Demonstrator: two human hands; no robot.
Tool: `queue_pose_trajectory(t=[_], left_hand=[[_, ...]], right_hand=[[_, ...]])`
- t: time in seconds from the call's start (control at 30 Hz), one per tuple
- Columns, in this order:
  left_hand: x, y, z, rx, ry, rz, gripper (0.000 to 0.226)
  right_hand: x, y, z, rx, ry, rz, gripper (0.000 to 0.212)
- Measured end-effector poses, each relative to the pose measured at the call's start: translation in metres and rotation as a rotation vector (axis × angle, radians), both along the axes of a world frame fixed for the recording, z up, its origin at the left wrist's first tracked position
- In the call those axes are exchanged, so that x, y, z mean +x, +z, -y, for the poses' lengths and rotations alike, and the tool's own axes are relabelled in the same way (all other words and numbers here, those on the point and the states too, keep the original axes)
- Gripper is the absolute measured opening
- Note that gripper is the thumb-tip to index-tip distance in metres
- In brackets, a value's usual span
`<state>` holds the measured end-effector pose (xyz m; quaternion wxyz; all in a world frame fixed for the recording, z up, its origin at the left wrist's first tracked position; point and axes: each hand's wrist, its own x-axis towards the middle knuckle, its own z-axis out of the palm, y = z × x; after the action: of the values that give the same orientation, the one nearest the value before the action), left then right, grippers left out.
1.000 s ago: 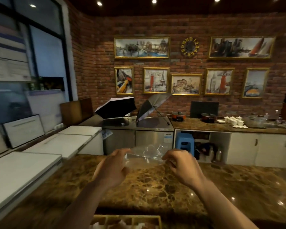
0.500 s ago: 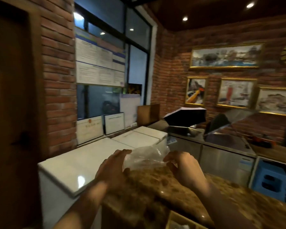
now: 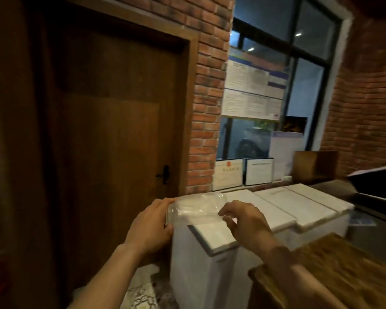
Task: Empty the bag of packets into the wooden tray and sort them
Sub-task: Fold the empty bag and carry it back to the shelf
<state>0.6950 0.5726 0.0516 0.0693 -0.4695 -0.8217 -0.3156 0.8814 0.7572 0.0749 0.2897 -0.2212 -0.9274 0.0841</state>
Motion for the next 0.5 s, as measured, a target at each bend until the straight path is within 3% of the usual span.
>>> queue_pose_trajectory(t=[0.17, 0.5], left_hand=[[-0.028, -0.004, 0.053, 0.002, 0.211, -0.061, 0.07], [-0.037, 0.002, 0.091, 0.015, 0.508, -0.062, 0.056]], right_hand=[[-0.064, -0.001, 0.023, -0.008, 0.172, 0.017, 0.019], [-0.137, -0.002, 0.024, -0.05, 0.486, -0.045, 0.024]])
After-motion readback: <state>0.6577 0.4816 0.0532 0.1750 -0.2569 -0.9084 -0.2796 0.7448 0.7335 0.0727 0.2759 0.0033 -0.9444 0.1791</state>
